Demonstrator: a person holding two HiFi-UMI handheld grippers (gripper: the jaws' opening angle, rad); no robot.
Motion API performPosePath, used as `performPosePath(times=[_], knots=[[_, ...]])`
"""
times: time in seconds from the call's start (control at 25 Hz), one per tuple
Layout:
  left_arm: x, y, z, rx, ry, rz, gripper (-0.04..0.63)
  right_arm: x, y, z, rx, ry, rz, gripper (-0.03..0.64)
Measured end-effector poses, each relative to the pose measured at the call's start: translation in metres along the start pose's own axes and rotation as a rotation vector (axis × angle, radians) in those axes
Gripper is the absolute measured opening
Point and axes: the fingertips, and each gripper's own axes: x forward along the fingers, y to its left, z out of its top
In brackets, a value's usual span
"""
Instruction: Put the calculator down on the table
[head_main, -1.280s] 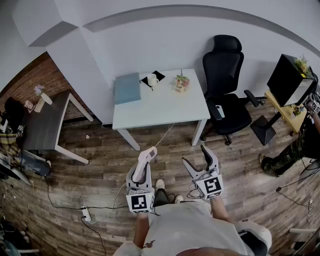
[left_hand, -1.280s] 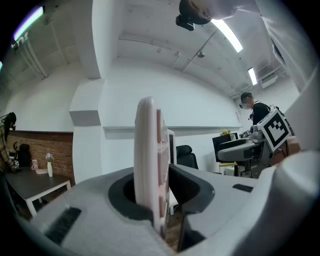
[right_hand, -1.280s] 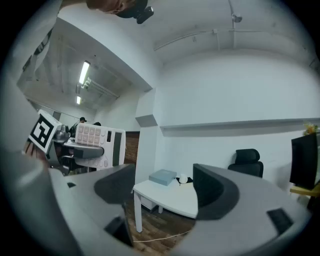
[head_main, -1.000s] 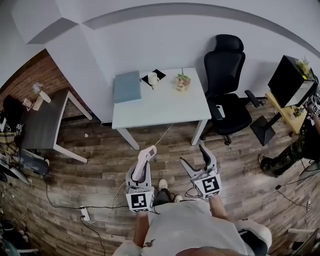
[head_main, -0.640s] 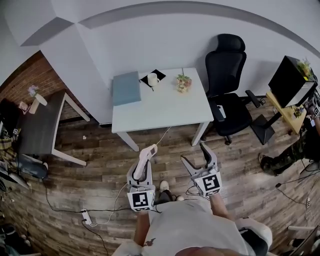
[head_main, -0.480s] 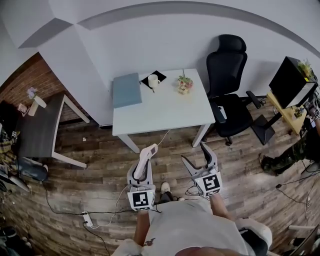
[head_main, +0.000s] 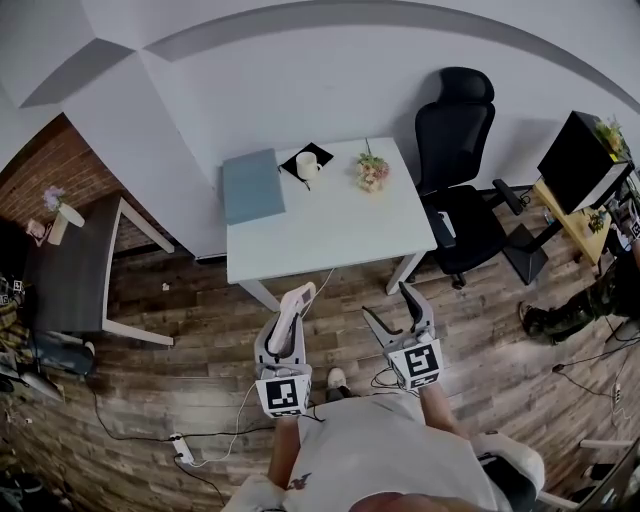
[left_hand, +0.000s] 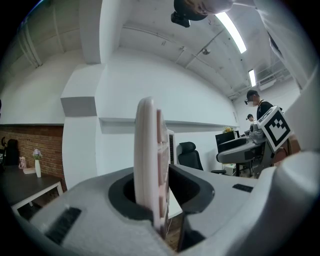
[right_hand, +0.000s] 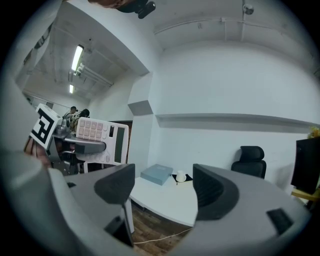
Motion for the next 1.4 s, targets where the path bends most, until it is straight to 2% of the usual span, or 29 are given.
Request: performPosePath(times=[0.36,0.84,1.12,1.32,1.4], knots=[[0.017,0.029,-0.005,-0.027,0.003,-0.026,0.098,0.03,0.011,0.0,0.004,0.032,-0.029,0.348],[0.043,0.046,-0.01,-0.007,-0.023,-0.061,0.098,0.052,0.007,0.003,-0.018,0.035,-0.058,0.344],[0.061,0.051,-0.014,-0.008,-0.022,-0.053,0.098,0.064,-0.007,0.0,-0.041,0.027,-0.066,0.344],[0.077,0.053,-0.008,-0.044,-0.005,-0.04,0.097,0.077,-0.021,-0.002,-0.043,0.013,-0.072,0.341],[0.085,0.055,-0.007,-0.031,-0.008,-0.04,0.097,0.084,-0.026,-0.001,-0.034,0.019,-0.069,0.341]])
